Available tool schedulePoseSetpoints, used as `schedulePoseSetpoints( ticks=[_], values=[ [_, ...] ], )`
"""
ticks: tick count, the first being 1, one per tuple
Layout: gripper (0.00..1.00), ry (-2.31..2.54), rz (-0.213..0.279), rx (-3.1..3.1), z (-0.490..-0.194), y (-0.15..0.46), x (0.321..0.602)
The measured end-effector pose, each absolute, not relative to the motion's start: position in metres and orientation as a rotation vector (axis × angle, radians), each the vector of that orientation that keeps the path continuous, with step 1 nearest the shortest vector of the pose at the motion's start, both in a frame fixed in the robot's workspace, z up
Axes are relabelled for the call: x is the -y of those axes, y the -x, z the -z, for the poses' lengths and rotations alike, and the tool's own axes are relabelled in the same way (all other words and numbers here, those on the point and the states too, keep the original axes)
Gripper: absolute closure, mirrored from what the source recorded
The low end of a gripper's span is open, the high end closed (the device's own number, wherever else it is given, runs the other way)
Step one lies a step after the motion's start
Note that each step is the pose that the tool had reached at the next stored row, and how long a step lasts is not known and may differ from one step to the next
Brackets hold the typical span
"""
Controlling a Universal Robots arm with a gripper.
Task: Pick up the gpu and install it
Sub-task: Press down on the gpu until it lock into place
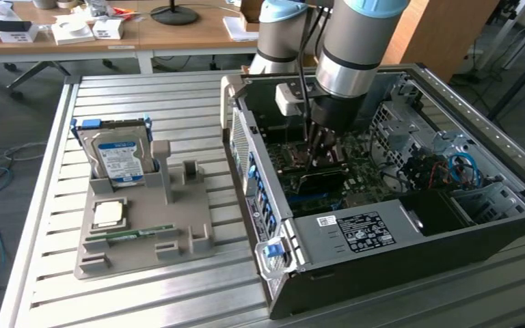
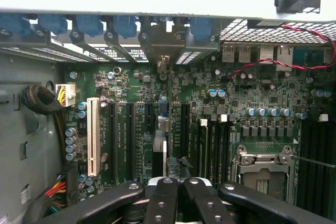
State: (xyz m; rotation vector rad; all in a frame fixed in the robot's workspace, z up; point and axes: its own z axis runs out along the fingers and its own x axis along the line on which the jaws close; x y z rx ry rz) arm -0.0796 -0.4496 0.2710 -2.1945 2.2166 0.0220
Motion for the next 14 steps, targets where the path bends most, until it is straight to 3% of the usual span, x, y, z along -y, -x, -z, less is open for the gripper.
schedulePoseSetpoints(
  ticks=[14],
  values=[
    [0.89,2.195,-0.022,-2.217,-0.2686,0.0820,0.4496]
  ],
)
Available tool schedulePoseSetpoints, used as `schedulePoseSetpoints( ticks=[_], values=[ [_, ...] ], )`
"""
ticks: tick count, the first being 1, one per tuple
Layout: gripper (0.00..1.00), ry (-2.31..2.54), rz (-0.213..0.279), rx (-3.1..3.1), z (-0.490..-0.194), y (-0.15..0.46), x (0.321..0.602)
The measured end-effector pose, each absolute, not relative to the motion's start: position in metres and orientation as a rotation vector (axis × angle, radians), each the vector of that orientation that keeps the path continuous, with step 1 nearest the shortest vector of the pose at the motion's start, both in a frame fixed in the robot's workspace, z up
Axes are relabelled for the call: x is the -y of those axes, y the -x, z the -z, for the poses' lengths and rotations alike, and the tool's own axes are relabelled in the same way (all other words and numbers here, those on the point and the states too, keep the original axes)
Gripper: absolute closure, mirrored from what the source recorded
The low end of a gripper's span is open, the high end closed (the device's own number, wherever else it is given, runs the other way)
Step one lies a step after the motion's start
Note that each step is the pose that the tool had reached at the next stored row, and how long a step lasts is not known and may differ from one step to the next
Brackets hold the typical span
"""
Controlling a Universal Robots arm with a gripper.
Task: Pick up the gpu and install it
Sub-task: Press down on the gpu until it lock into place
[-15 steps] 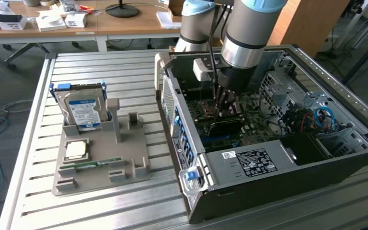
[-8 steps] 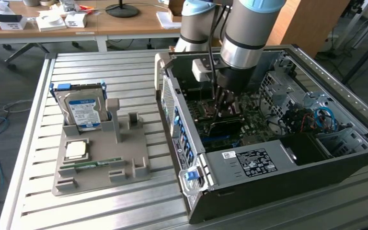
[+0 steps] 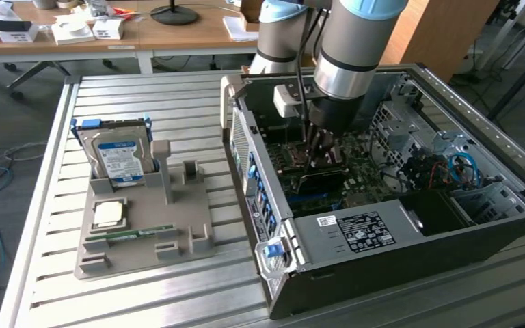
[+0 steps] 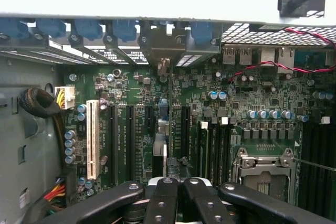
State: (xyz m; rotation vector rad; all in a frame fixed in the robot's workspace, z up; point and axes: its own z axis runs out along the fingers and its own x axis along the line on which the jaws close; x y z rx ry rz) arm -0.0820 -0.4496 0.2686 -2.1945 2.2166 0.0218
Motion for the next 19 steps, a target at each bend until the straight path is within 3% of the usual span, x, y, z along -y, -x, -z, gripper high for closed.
schedulePoseSetpoints(
  ticks=[19],
  values=[
    [0.89,2.195,-0.022,-2.217,-0.2658,0.0820,0.4510]
  ],
)
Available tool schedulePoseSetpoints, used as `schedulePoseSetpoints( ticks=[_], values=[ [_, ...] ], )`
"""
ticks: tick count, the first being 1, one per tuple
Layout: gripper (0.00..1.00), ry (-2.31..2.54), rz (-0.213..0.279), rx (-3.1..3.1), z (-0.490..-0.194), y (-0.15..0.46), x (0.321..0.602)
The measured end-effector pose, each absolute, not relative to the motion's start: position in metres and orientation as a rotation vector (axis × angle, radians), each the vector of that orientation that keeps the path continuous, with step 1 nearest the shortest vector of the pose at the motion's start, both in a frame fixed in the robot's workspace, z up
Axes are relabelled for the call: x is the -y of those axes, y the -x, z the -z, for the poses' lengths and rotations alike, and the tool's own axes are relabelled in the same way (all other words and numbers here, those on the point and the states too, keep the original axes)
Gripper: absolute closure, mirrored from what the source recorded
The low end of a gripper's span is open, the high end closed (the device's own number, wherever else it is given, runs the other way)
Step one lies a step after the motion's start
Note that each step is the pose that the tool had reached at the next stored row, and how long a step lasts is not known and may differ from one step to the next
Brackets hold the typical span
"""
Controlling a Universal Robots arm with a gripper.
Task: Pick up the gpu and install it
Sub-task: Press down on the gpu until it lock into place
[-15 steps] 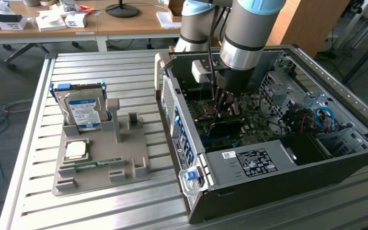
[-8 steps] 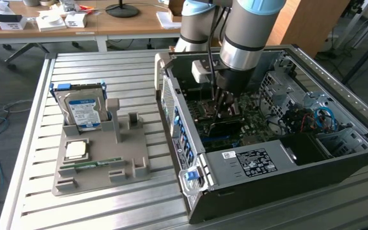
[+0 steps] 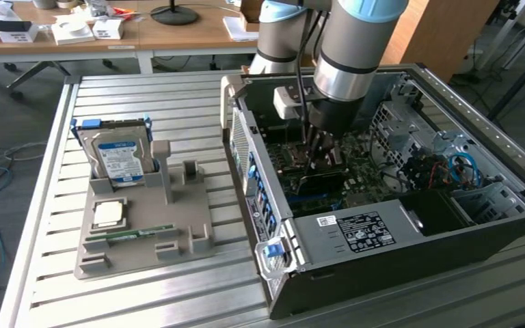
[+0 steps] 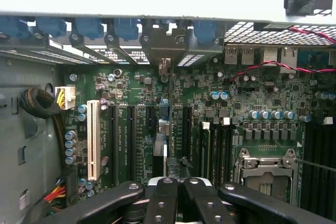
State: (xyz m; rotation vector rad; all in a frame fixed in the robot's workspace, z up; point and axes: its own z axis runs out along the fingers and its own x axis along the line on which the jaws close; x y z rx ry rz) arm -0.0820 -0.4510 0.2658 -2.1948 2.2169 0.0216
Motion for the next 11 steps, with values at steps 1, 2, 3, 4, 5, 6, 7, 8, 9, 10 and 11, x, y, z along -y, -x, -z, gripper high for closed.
schedulePoseSetpoints(
  ticks=[1,2,3,4,5,6,7,8,9,10,11],
  values=[
    [0.89,2.195,-0.022,-2.217,-0.2658,0.0820,0.4510],
    [0.89,2.195,-0.022,-2.217,-0.2657,0.0820,0.4510],
    [0.89,2.195,-0.022,-2.217,-0.2656,0.0820,0.4509],
    [0.89,2.195,-0.022,-2.217,-0.2655,0.0820,0.4509],
    [0.89,2.195,-0.022,-2.217,-0.2655,0.0820,0.4509],
    [0.89,2.195,-0.022,-2.217,-0.2652,0.0820,0.4509],
    [0.89,2.195,-0.022,-2.217,-0.2647,0.0820,0.4509],
    [0.89,2.195,-0.022,-2.217,-0.2643,0.0820,0.4509],
    [0.89,2.194,-0.023,-2.216,-0.2636,0.0820,0.4508],
    [0.89,2.194,-0.022,-2.216,-0.2635,0.0820,0.4508],
    [0.89,2.194,-0.022,-2.216,-0.2635,0.0820,0.4508]
  ],
)
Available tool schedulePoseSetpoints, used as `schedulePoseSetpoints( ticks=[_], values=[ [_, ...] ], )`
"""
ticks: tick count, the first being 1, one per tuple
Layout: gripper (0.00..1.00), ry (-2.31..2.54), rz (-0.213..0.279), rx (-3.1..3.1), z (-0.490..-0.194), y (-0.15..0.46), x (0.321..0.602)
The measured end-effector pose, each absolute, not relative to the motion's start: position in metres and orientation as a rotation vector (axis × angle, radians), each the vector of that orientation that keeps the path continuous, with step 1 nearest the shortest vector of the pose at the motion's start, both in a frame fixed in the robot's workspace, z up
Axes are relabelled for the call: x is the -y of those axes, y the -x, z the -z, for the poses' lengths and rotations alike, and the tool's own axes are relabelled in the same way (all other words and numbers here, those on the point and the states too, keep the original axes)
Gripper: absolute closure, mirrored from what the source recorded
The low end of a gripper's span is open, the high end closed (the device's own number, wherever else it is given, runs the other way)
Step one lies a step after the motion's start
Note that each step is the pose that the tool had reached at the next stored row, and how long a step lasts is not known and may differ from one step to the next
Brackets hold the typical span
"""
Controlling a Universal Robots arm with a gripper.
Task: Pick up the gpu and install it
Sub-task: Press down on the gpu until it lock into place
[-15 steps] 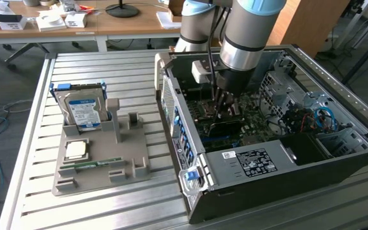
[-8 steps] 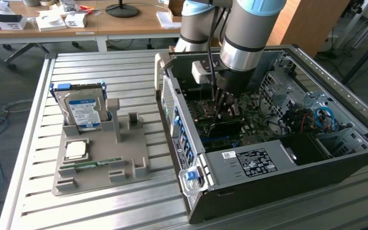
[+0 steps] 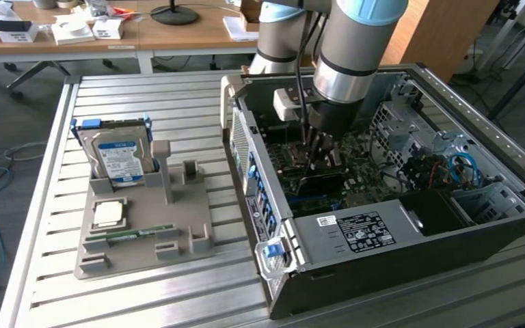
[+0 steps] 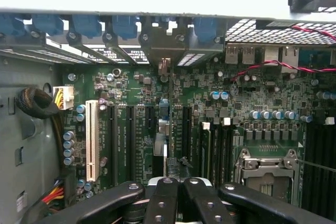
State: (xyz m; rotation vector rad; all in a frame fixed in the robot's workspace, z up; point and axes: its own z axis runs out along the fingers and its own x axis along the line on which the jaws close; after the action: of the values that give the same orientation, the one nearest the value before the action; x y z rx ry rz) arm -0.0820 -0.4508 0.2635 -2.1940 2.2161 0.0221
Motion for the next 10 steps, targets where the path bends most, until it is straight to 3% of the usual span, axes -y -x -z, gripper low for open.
schedulePoseSetpoints(
  ticks=[10],
  values=[
    [0.89,2.194,-0.022,-2.216,-0.2628,0.0826,0.4509]
  ],
)
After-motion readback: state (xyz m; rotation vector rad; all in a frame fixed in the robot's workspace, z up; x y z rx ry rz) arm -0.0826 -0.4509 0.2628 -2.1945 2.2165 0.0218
